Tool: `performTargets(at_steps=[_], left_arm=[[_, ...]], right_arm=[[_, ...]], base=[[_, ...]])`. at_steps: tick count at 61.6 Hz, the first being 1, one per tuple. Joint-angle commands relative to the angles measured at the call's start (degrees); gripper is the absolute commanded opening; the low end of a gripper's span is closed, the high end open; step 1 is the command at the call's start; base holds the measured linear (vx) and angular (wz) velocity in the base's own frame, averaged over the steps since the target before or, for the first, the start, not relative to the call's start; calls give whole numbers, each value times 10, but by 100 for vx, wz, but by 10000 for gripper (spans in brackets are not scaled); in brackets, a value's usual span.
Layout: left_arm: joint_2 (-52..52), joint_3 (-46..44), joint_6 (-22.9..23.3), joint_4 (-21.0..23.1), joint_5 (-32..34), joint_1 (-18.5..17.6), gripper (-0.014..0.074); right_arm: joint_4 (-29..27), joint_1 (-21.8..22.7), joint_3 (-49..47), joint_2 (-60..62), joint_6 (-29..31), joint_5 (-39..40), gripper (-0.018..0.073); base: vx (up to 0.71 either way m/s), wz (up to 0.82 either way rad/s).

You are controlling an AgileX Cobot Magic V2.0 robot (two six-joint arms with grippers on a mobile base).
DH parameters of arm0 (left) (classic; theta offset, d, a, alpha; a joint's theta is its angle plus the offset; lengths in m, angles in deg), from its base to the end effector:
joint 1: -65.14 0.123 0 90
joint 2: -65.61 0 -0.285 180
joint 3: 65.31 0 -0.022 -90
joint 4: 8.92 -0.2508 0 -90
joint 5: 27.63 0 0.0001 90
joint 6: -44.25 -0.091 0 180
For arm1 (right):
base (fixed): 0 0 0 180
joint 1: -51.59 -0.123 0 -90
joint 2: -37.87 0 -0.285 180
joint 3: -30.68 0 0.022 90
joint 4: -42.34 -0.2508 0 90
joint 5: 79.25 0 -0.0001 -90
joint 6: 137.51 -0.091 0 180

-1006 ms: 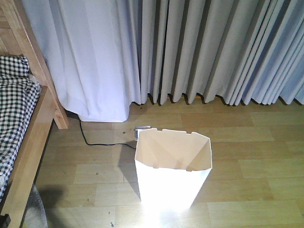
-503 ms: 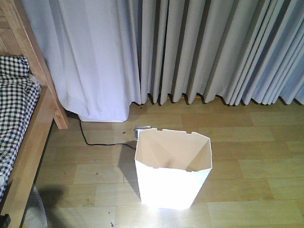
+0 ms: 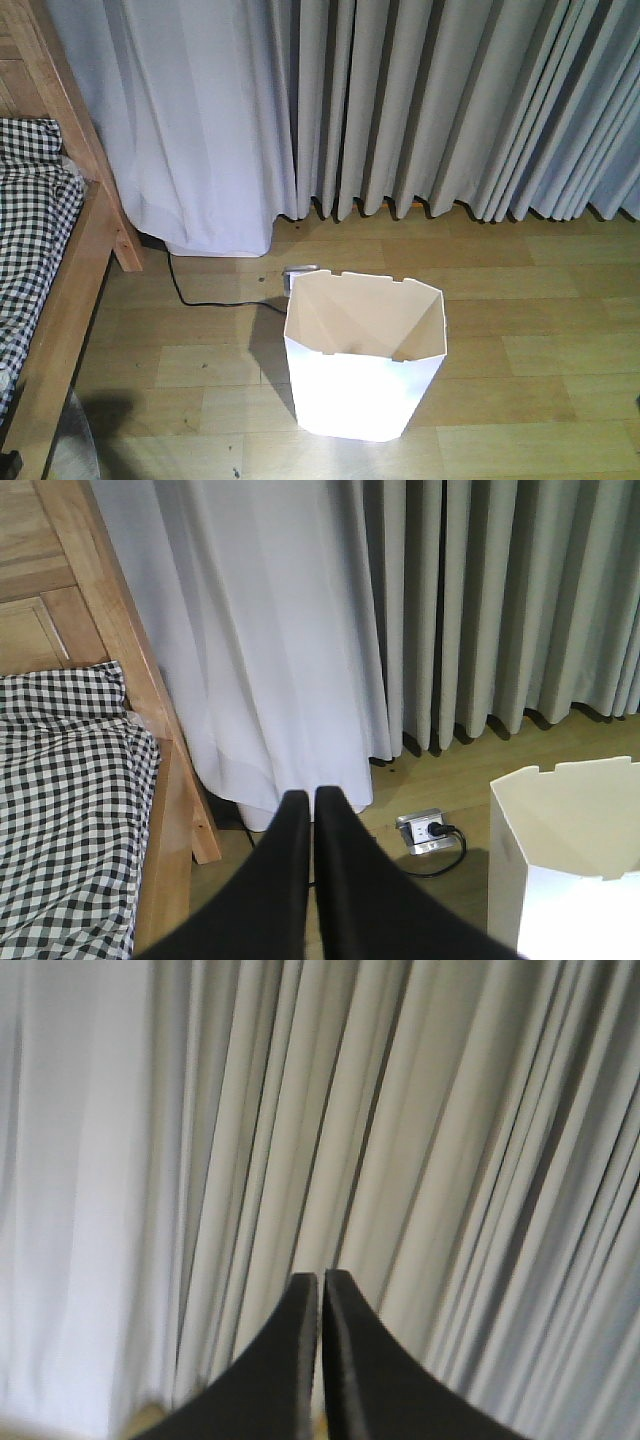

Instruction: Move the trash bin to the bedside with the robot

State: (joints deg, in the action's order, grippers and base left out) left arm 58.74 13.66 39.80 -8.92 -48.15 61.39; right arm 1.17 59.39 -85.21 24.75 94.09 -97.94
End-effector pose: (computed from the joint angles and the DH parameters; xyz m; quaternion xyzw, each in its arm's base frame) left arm 0.0528 -0.0035 0.1715 0.0572 0.7985 0.0037 0.5993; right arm 0.0532 0.0121 0.2622 -0.0998 0.7092 -0.0442 0.6965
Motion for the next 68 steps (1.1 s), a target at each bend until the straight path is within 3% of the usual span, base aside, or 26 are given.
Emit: performTargets(at_steps=[1, 8, 14, 22, 28, 39, 52, 68], left_arm=[[12, 10, 3, 0, 40, 0, -7], [12, 10, 3, 0, 40, 0, -7], [12, 10, 3, 0, 40, 0, -7], [12, 10, 3, 0, 40, 0, -7], [12, 10, 3, 0, 40, 0, -7], [12, 10, 3, 0, 40, 0, -7], [12, 10, 3, 0, 40, 0, -7], [12, 10, 3, 0, 40, 0, -7]], right_arm=[[108, 1, -15, 3, -115, 4, -8], [219, -12, 1, 14, -262, 40, -8], [311, -61, 49, 27, -369, 121, -8], [407, -107, 112, 49, -452, 187, -8], [412, -106, 151, 64, -475, 221, -8], [422, -102, 151, 64, -475, 210, -8], [426, -65, 151, 64, -507, 220, -8], [425, -66, 151, 64, -507, 219, -8]], base=[[0, 0], [0, 0], [0, 0], [0, 0], [0, 0], [0, 0], [0, 0], [0, 0]])
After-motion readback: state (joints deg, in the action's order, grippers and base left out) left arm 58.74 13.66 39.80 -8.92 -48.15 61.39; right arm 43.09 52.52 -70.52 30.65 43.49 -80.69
